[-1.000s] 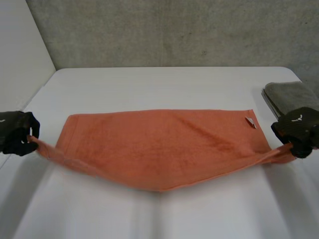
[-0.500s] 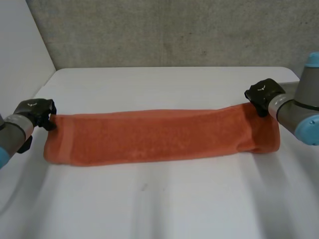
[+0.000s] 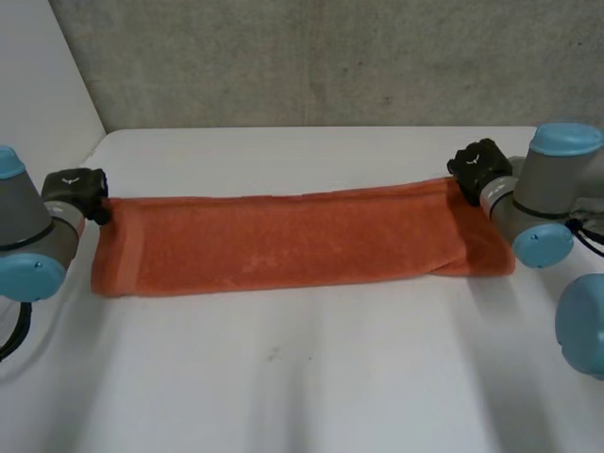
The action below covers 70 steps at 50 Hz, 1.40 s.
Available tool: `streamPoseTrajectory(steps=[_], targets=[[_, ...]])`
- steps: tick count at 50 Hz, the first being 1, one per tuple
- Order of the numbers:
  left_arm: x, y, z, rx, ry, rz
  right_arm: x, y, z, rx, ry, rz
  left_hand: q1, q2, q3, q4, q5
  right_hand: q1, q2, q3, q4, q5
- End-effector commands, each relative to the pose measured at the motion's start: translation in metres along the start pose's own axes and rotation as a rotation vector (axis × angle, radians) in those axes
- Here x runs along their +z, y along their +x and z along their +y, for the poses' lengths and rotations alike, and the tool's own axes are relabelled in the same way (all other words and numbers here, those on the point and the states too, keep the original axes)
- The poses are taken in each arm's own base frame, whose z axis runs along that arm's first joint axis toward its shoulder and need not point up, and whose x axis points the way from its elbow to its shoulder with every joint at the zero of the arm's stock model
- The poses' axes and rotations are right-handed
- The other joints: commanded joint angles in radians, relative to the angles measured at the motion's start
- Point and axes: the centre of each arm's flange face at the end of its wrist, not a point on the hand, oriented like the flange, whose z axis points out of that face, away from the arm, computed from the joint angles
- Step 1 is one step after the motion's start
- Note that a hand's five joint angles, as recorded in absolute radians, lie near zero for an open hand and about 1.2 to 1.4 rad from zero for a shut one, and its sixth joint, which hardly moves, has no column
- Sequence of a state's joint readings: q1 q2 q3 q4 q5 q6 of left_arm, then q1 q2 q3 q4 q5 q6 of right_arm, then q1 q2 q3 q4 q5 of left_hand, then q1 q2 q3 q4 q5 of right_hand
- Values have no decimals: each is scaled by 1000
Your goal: Fold the laundry.
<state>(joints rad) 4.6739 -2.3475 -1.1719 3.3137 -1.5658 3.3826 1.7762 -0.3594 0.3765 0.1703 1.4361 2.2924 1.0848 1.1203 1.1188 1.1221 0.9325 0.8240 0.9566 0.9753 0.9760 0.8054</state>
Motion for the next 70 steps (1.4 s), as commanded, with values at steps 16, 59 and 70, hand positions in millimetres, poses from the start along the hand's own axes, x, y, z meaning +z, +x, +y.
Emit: streamPoseTrajectory(steps=[16, 59, 70], targets=[[-61, 17, -33, 14, 31, 68, -82, 83, -69, 329, 43, 77, -910, -946, -944, -948, -932, -649, -782, -801, -801, -805], [-107, 38, -18, 19, 54, 179, -108, 20, 58, 563, -185, -154, -910, -945, -943, -947, -932, 572, 440, 421, 420, 416], [-111, 36, -20, 18, 58, 175, -155, 68, 94, 486, -305, -35, -910, -945, -943, -947, -932, 572, 440, 421, 420, 416]])
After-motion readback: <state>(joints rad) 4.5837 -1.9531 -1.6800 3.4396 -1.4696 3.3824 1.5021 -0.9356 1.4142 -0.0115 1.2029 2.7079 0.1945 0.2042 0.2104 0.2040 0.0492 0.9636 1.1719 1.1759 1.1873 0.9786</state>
